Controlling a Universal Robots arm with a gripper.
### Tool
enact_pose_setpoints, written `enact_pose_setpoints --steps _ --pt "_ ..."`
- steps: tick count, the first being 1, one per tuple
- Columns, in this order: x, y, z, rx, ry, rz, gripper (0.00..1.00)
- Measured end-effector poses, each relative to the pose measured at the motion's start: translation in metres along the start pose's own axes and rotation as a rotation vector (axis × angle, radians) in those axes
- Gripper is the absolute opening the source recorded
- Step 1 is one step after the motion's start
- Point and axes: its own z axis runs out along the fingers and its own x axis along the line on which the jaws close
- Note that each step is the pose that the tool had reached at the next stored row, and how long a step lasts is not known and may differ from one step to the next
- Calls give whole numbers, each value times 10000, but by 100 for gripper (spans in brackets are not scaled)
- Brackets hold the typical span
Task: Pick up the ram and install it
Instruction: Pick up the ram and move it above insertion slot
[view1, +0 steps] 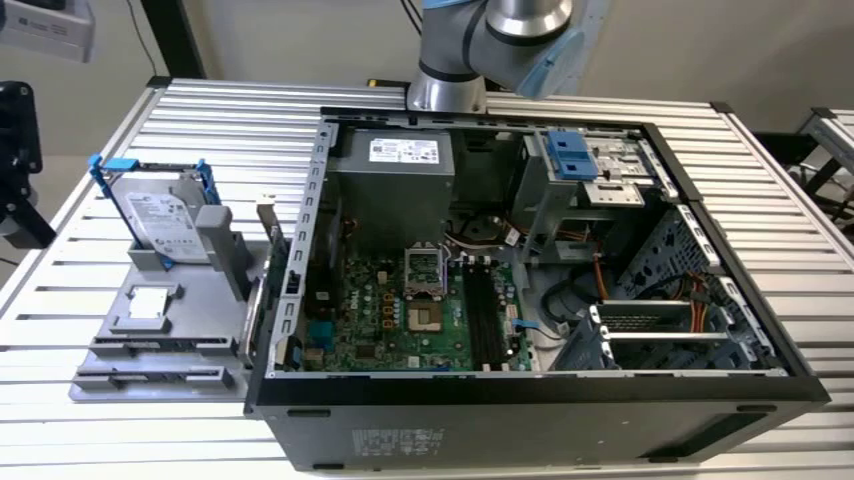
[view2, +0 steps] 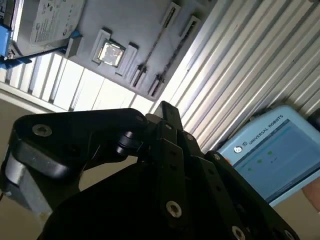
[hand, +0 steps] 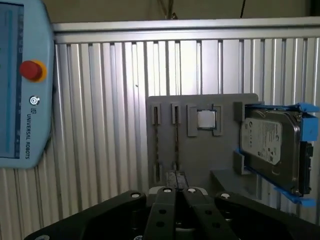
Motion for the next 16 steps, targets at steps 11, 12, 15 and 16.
enact_pose_setpoints --steps 11,12,15,16 --pt "1 1 19 -18 112 -1366 0" --pt "1 1 20 -19 123 -1407 0" --pt "0 1 21 -22 138 -1635 0" --pt "0 1 22 -22 144 -1718 0"
